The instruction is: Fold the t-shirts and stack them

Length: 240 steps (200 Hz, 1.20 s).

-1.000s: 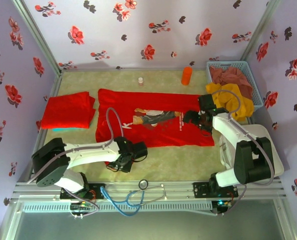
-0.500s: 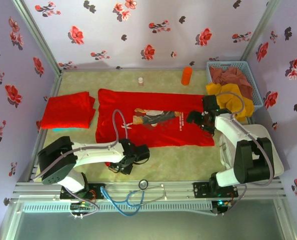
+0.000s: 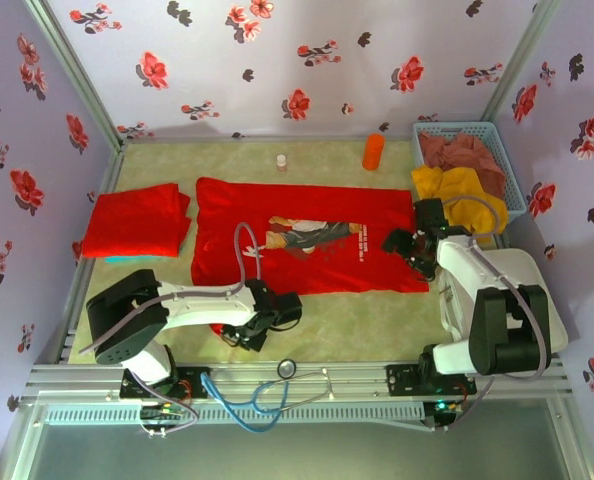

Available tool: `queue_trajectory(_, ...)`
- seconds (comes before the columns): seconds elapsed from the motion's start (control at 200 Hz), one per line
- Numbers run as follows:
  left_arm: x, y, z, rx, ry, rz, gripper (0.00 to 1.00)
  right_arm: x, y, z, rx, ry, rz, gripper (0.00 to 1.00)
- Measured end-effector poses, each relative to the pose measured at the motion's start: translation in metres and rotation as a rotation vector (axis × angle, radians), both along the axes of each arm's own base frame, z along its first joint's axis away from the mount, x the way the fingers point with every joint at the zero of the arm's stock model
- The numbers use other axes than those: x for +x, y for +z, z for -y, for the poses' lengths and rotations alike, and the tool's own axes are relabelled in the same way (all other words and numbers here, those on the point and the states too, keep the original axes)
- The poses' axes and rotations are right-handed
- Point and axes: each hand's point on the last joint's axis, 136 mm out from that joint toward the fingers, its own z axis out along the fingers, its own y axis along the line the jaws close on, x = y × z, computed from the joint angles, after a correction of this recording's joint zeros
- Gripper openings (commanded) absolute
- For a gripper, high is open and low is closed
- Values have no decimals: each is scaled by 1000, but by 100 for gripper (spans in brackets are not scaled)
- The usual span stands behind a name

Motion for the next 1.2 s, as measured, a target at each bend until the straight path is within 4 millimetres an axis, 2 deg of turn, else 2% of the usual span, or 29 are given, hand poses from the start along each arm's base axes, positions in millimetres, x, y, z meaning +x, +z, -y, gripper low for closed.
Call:
queue_trajectory(0.04,0,0,0,2,-4,-1,0,-1,0,2,1,-8,-3,88)
queue_trajectory(0.175,1,6,-4,7,-6,10,0,-9,-6,6,-2,-23,-30,87)
queue_trajectory(0.29,4,23,-8,-38,10,37,0,-16,-6,11,-15,-44,-42,84)
queue_trajectory(0.38,14,42,-12,-128,77,81,0,-20,-3,17,-23,-75,-33,82)
queue_trajectory(0.52,39,72,-34,-283,249,178,0,-26,0,21,-18,-107,-23,80)
queue_trajectory(0.71,66,109,-68,-450,462,330,0,-38,-7,24,-13,-151,-58,70)
queue_trajectory(0.94,84,124,-95,-448,566,389,0,-53,-21,23,0,-189,-113,62)
queue_trajectory(1.2,93,133,-125,-399,642,414,0,-55,-34,16,9,-185,-150,59)
